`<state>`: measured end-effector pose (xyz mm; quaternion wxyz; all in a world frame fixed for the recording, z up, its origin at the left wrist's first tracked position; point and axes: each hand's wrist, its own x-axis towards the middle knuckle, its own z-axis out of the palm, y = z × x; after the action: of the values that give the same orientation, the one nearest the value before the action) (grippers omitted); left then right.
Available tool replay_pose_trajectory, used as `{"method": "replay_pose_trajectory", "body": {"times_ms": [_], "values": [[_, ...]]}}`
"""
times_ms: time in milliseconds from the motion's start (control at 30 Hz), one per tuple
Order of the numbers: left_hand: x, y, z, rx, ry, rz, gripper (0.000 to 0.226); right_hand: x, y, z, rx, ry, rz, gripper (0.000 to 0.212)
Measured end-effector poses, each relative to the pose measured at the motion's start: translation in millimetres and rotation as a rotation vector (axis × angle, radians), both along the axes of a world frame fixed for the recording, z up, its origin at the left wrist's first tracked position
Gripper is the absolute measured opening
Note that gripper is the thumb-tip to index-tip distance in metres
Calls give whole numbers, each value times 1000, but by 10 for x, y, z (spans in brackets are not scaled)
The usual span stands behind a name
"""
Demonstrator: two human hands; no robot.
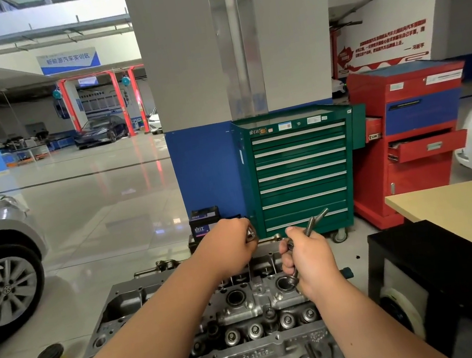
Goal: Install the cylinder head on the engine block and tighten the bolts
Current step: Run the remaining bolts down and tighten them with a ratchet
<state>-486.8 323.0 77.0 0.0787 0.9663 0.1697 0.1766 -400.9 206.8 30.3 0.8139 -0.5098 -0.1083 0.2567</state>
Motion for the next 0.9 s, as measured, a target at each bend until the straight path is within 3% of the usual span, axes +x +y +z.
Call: {"method": "replay_pose_trajectory", "body": {"times_ms": [567,767,900], "values": [[14,92,-181,-103,-30,33,20,15,23,-12,2,-4,6,14],[28,23,-233,-99,152,27,16,-5,6,-8,-2,-8,9,14],[11,26,-335,-146,213,63,31,-9,7,-13,6,-7,15,14]]}}
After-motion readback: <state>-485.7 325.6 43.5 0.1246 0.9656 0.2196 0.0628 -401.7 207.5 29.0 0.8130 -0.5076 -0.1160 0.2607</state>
